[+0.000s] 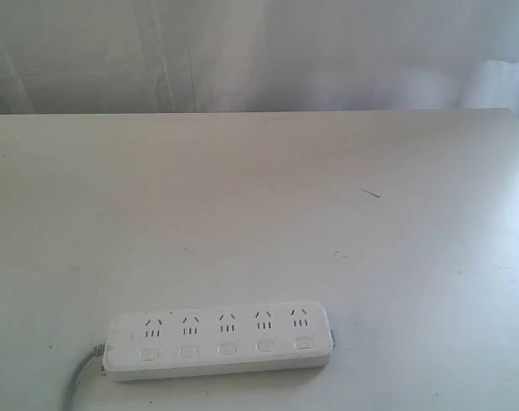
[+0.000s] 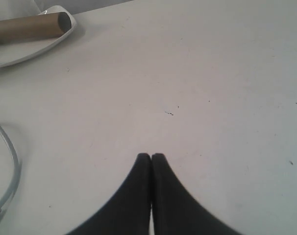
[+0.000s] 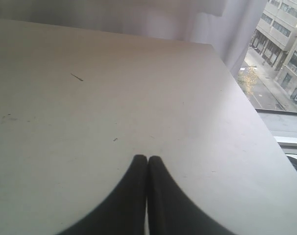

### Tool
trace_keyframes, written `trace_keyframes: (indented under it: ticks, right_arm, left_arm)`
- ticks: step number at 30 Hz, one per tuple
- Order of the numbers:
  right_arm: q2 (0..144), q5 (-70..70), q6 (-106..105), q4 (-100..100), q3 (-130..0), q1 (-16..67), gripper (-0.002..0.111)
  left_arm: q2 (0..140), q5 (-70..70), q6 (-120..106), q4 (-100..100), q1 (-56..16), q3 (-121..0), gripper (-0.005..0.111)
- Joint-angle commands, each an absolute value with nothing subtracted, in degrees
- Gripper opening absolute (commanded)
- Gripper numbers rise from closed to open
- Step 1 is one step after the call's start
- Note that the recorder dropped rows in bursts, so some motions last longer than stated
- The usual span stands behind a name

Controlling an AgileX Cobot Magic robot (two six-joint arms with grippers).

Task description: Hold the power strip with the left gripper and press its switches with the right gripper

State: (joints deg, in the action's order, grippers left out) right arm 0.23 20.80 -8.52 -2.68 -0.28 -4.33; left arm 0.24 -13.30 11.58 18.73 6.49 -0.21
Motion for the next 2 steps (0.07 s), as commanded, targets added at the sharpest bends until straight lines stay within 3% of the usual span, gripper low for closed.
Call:
trace_keyframes:
  ticks: [1, 2]
  right_arm:
    - [0.0, 20.16, -9.08, -2.92, 0.0, -4.69, 0.0]
    - [0.0, 20.16, -9.08, -2.92, 0.0, -4.69, 0.0]
  left_arm:
    - [0.0, -13.28, 11.57, 18.42, 6.71, 0.0, 0.0]
    - [0.0, -13.28, 11.57, 18.42, 6.71, 0.0, 0.0]
